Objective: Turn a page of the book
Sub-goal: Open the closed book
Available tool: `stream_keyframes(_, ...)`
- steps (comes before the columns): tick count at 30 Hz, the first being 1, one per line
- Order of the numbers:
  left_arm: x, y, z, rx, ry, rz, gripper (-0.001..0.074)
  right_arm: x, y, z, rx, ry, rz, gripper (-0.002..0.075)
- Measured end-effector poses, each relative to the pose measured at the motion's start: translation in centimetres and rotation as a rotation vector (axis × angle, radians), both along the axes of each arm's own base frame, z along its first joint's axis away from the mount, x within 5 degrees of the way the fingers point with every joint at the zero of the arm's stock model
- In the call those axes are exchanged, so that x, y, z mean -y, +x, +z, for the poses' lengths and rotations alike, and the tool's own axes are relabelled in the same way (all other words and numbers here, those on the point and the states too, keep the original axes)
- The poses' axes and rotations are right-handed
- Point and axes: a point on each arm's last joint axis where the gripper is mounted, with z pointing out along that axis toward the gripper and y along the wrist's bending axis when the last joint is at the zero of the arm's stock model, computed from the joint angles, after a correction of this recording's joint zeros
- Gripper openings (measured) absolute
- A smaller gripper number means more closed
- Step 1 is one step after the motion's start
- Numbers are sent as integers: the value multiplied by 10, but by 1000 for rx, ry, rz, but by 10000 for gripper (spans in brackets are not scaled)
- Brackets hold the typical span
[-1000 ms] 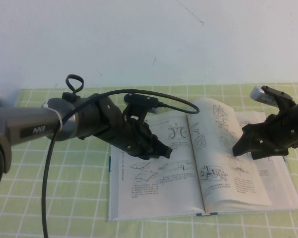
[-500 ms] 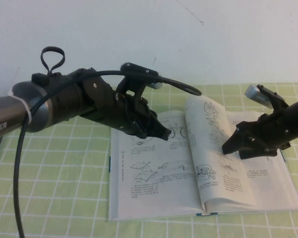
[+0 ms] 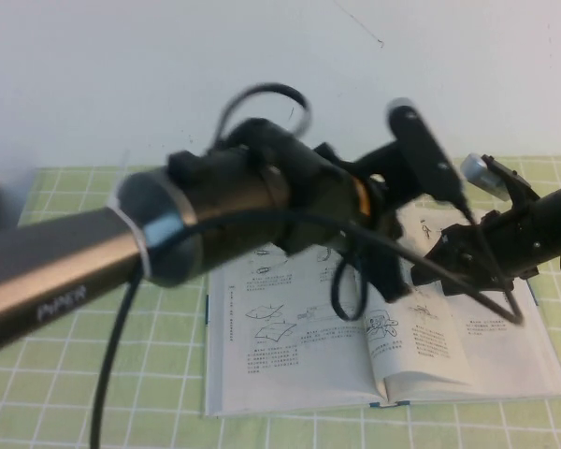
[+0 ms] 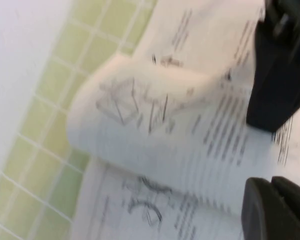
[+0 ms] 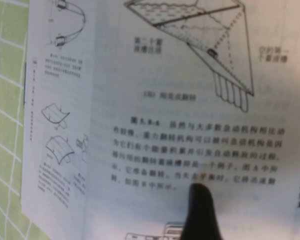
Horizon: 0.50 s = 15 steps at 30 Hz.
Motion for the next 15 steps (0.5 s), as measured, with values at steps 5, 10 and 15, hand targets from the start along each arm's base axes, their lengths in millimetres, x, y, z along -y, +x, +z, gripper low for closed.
stream_keyframes(5,32,-26,3,114,-28,-53,-4,0,0,0,12,2,12,468)
stream_keyframes(10,62,-41,-26,110,-9,-135,-4,0,0,0,18,1,19,468)
stream_keyframes(15,80,-51,-56,94,37,-197,-4,0,0,0,24,1,30,468)
